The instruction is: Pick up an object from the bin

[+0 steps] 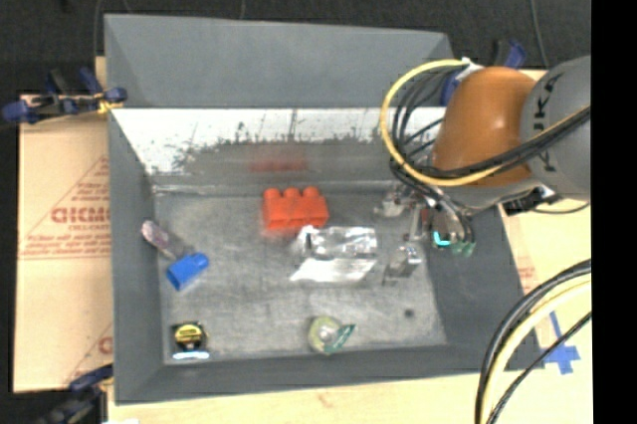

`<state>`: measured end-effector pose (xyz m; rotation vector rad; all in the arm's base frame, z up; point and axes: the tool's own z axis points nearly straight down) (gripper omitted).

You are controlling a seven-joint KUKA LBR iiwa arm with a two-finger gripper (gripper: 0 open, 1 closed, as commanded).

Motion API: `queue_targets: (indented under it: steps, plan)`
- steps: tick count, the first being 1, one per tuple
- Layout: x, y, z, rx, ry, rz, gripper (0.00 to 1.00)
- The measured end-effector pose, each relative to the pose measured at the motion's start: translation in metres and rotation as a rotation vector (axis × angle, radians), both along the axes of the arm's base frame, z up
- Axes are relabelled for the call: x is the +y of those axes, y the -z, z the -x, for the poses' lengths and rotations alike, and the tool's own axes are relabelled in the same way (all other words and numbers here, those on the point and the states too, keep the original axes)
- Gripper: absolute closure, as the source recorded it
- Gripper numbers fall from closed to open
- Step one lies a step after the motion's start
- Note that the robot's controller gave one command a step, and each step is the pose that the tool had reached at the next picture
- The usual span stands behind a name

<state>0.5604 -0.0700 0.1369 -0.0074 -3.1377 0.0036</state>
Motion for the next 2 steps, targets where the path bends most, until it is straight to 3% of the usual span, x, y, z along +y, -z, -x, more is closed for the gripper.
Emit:
queue_targets:
  steps: [1, 2]
  plan:
    - [0.0477, 0.0555, -0.0398, -0.011, 0.018, -0.001, 0.00]
    - [0.0473, 0.0554, -0.0404, -0.010, 0.016, 0.001, 1.00]
